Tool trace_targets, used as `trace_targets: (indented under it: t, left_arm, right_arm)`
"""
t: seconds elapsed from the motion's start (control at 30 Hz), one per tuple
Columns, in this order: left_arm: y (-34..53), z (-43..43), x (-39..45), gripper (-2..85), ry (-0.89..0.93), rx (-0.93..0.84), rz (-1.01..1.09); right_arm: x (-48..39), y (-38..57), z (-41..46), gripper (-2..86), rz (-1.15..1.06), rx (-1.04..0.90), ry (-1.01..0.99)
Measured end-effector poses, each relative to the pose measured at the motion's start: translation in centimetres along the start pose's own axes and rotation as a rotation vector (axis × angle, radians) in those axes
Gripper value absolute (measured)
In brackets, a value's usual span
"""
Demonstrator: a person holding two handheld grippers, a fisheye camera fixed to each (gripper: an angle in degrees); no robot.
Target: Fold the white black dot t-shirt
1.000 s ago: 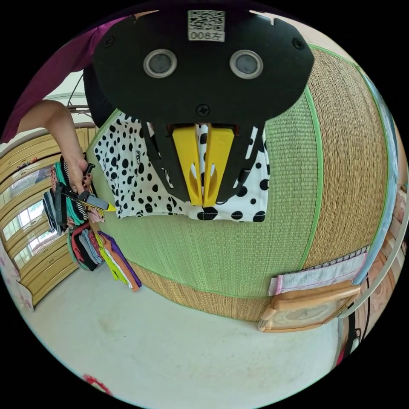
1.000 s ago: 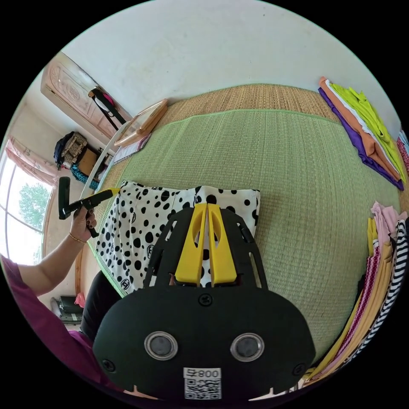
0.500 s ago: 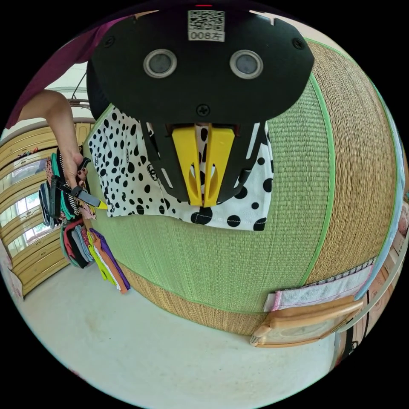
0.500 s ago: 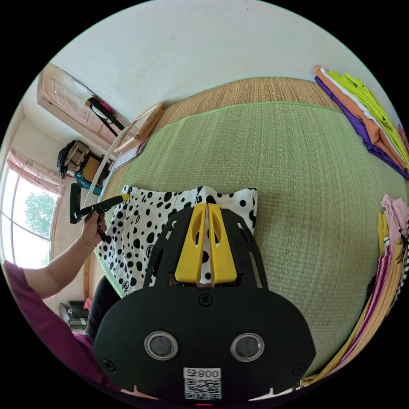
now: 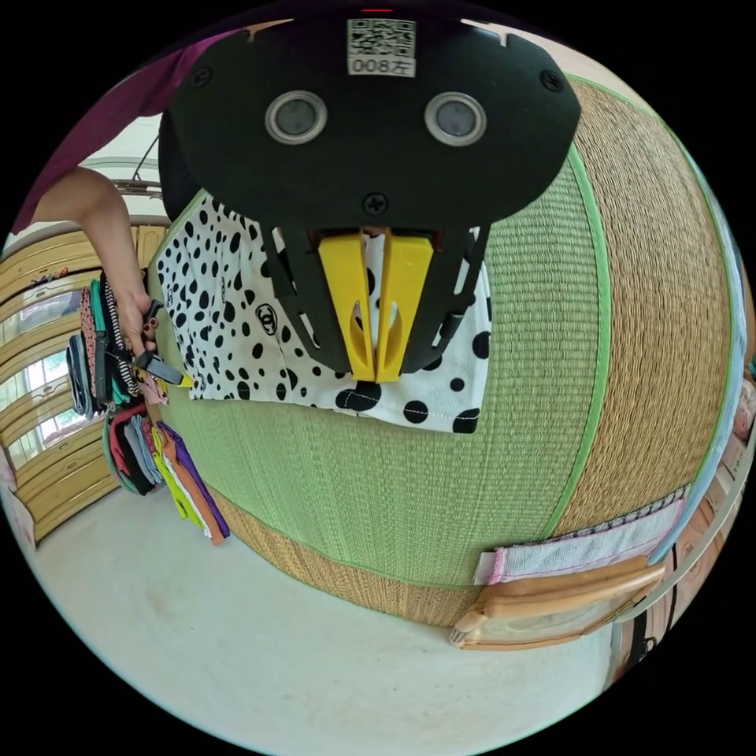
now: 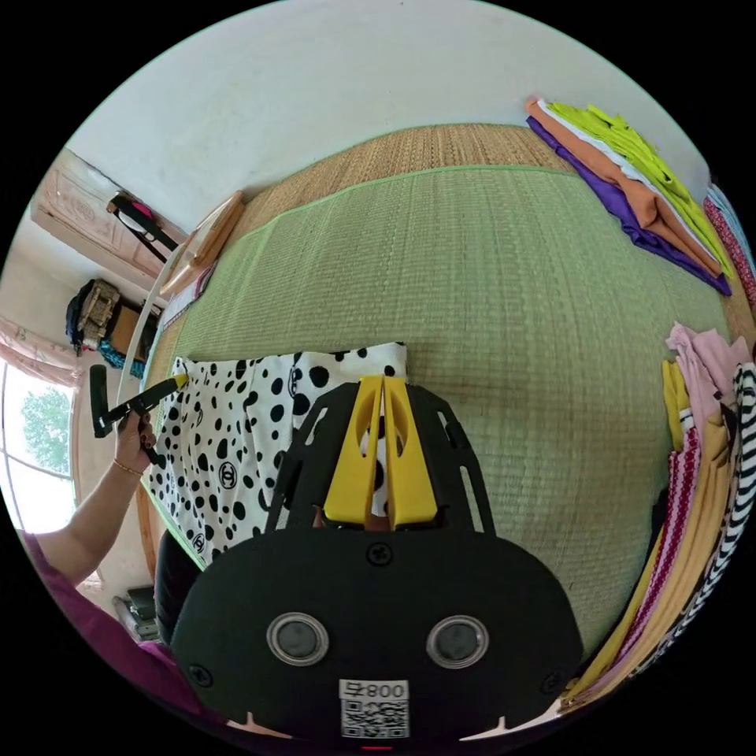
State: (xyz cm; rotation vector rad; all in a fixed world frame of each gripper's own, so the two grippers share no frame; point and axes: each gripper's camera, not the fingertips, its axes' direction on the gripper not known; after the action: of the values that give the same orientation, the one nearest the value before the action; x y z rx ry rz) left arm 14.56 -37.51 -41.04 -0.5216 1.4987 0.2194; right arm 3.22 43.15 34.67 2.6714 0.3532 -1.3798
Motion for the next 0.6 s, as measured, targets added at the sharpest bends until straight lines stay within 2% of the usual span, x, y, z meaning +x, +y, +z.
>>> trace_targets:
  t: [0.17, 0.33, 0.47, 0.6]
  left_arm:
    - [0.9, -1.2, -0.9, 0.0, 0.032, 0.012, -0.017]
    - [2.8, -4.5, -1.8, 0.1, 0.093, 0.097, -0.05]
    - [4.2, -4.0, -4.0, 0.2, 0.055, 0.001, -0.102]
    - [6.2, -7.9, -4.5, 0.1, 0.087, 0.078, -0.125]
  right_arm:
    - [0.2, 0.1, -0.1, 0.0, -0.01, -0.022, -0.002]
    - [-2.0, 1.9, -2.7, 0.1, -0.086, 0.037, -0.047]
    - [-2.2, 3.0, 0.1, 0.1, -0.093, -0.081, -0.01]
    - [-0.7, 3.9, -2.9, 0.1, -0.034, 0.004, -0.096]
